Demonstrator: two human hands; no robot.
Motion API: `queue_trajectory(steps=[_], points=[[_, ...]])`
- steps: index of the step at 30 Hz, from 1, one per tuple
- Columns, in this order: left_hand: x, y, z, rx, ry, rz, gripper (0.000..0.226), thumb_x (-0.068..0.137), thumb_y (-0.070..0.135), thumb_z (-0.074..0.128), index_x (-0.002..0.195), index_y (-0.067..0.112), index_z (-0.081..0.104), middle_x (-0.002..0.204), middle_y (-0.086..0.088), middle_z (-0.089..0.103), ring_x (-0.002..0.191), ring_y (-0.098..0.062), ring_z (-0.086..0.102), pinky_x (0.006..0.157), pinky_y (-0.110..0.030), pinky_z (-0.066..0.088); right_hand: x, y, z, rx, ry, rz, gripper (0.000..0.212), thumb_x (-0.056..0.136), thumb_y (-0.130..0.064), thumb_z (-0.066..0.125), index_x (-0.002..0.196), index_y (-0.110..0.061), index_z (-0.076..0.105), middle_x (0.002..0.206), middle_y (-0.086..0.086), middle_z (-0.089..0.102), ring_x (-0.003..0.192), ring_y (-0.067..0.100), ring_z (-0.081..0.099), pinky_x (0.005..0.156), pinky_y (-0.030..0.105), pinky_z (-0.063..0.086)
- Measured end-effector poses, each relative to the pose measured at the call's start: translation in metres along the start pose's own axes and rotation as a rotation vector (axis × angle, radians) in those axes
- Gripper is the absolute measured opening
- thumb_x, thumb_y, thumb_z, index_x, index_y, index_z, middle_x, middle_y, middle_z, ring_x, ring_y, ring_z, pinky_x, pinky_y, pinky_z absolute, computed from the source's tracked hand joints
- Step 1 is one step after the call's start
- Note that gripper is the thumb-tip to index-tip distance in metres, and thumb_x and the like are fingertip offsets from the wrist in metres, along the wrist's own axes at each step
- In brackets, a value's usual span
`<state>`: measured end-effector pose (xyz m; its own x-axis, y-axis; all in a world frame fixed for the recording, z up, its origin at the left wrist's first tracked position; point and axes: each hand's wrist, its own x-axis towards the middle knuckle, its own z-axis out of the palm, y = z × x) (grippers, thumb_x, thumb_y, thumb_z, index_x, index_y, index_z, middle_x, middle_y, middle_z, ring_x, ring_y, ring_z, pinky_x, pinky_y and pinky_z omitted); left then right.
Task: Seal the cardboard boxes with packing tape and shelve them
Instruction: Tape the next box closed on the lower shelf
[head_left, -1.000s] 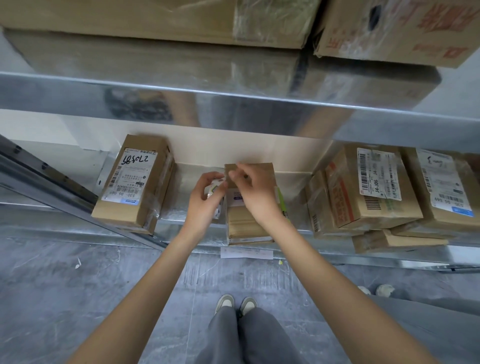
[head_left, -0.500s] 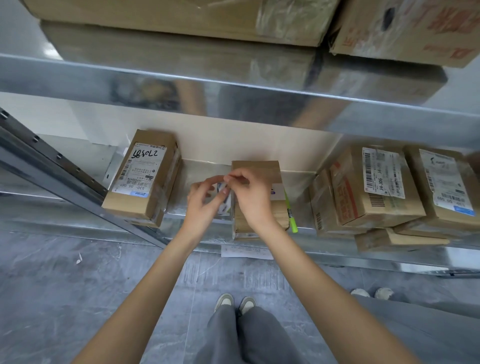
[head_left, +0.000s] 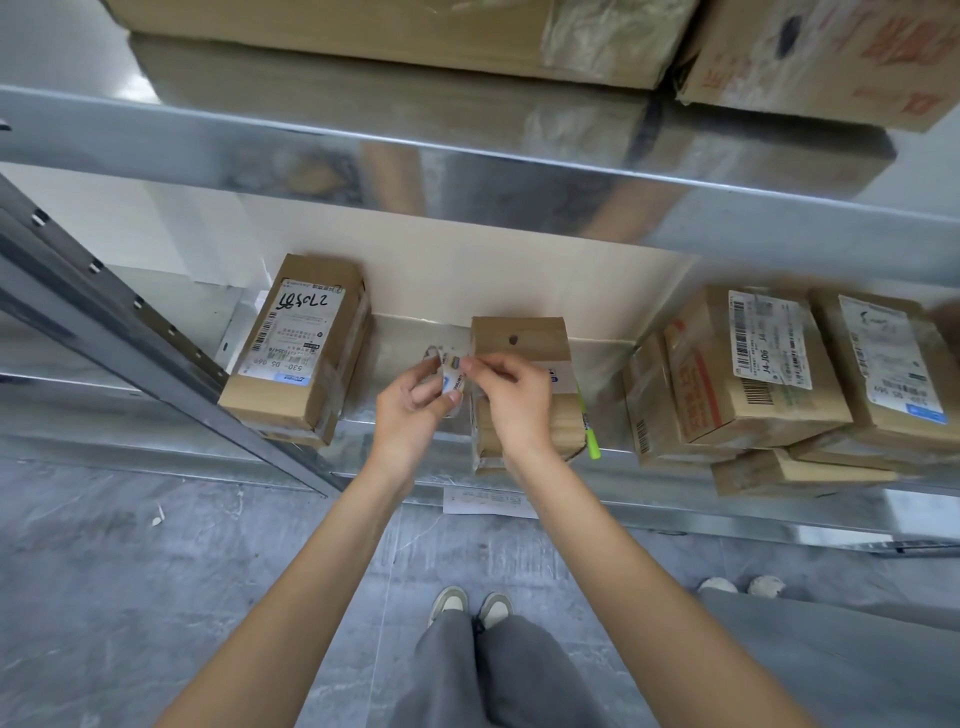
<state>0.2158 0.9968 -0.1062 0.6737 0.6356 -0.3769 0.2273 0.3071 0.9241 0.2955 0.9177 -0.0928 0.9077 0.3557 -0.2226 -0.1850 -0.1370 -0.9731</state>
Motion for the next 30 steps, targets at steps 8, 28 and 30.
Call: queue_trajectory(steps=[8, 28, 30], points=[[-0.003, 0.000, 0.000, -0.068, 0.050, 0.040, 0.036, 0.087, -0.008, 0.064, 0.119, 0.009, 0.063, 0.109, -0.006, 0.072, 0.100, -0.004, 0.067, 0.091, -0.017, 0.051, -0.001, -0.005, 0.008, 0.036, 0.058, 0.120, 0.006, 0.080, -0.008, 0.074, 0.077, -0.005, 0.070, 0.072, 0.002, 0.067, 0.067, 0.009, 0.057, 0.065, 0.017, 0.045], [0.014, 0.000, -0.011, 0.012, 0.099, 0.089, 0.042, 0.086, -0.003, 0.068, 0.127, 0.001, 0.058, 0.109, -0.008, 0.072, 0.104, -0.014, 0.067, 0.093, -0.025, 0.052, 0.009, -0.014, 0.005, -0.162, 0.018, 0.065, 0.031, 0.086, -0.002, 0.063, 0.116, -0.010, 0.058, 0.090, 0.006, 0.068, 0.085, 0.024, 0.067, 0.080, 0.030, 0.051], [0.027, 0.001, -0.017, 0.175, 0.163, 0.174, 0.038, 0.086, -0.001, 0.068, 0.124, 0.000, 0.061, 0.108, -0.010, 0.070, 0.101, -0.016, 0.066, 0.091, -0.027, 0.052, 0.008, -0.010, -0.006, -0.477, 0.037, -0.086, 0.042, 0.091, -0.016, 0.062, 0.131, -0.010, 0.051, 0.104, 0.007, 0.064, 0.100, 0.025, 0.061, 0.083, 0.025, 0.043]])
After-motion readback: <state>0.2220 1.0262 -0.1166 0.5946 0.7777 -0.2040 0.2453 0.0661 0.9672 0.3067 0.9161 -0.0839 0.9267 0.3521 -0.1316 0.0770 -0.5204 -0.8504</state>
